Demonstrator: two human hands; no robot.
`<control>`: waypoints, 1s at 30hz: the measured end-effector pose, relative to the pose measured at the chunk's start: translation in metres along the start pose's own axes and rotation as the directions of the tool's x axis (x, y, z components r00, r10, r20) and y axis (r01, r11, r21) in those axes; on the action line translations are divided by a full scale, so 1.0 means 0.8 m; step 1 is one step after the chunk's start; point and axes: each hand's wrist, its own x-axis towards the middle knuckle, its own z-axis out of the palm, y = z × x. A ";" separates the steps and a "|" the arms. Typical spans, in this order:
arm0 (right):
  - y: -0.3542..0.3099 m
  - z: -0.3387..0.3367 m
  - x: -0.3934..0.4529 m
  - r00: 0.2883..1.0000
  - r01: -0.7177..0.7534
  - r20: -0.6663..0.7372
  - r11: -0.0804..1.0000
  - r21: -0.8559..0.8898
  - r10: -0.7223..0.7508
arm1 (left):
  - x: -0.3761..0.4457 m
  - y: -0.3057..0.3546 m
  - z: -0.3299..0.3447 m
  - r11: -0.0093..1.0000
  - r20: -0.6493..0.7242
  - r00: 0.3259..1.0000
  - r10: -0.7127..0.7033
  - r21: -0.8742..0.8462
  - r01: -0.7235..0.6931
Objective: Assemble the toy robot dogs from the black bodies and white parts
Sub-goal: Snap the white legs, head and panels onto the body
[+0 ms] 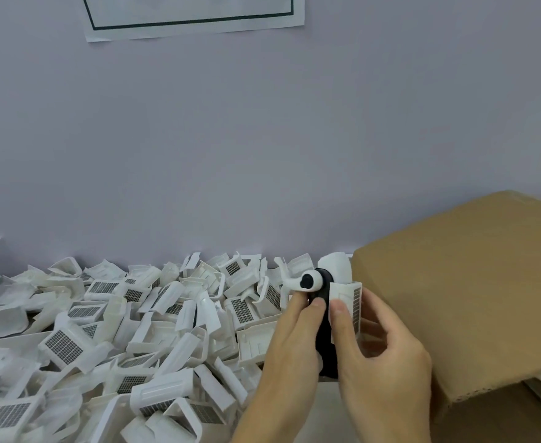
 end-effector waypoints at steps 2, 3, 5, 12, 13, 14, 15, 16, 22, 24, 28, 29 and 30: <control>-0.001 0.001 0.001 1.000 -0.001 -0.006 1.000 -0.005 0.001 | -0.001 0.002 0.002 1.000 0.019 1.000 0.015 -0.015 -0.014; 0.000 0.001 0.001 1.000 0.003 0.000 1.000 -0.008 -0.003 | -0.002 0.003 0.002 0.999 0.024 0.999 0.022 -0.026 -0.022; 0.004 0.002 -0.001 0.999 0.013 0.029 0.999 -0.036 -0.012 | -0.001 0.003 0.001 0.999 0.028 0.999 0.033 -0.021 -0.033; 0.011 0.002 -0.003 0.994 0.036 0.109 0.993 -0.116 -0.024 | 0.001 0.000 -0.002 0.997 0.013 0.997 0.072 -0.036 -0.071; 0.011 0.001 -0.003 0.995 0.041 0.100 0.993 -0.115 -0.029 | 0.001 0.000 -0.001 0.997 0.018 0.997 0.071 -0.045 -0.071; 0.010 0.000 -0.003 0.995 0.048 0.088 0.992 -0.120 -0.037 | 0.000 0.001 0.000 0.996 0.024 0.997 0.072 -0.053 -0.071; 0.010 0.000 -0.003 0.996 0.061 0.076 0.989 -0.136 -0.051 | 0.000 0.000 0.001 0.996 0.028 0.997 0.076 -0.054 -0.074; 0.010 -0.001 -0.003 0.995 0.084 0.072 0.983 -0.162 -0.073 | 0.000 -0.001 0.001 0.996 0.033 0.996 0.081 -0.051 -0.079; 0.004 0.004 -0.009 0.962 0.250 0.165 0.944 -0.215 -0.217 | 0.005 0.000 -0.004 0.991 -0.065 0.995 0.079 -0.099 -0.086; 0.004 0.006 -0.012 0.956 0.238 0.212 0.959 -0.157 -0.202 | 0.007 0.000 -0.011 0.989 -0.118 0.993 0.017 -0.147 -0.034; 0.000 0.005 -0.009 0.980 0.043 0.193 0.999 -0.019 -0.038 | 0.008 0.000 -0.013 0.979 -0.159 0.987 0.008 -0.198 -0.040; -0.001 0.004 -0.006 0.982 -0.029 0.188 0.999 0.018 0.025 | 0.008 0.001 -0.011 0.976 -0.148 0.989 0.013 -0.213 -0.044; -0.002 0.001 -0.005 0.975 -0.111 0.201 0.993 0.045 0.099 | 0.008 0.000 -0.011 0.973 -0.127 0.992 0.011 -0.227 -0.040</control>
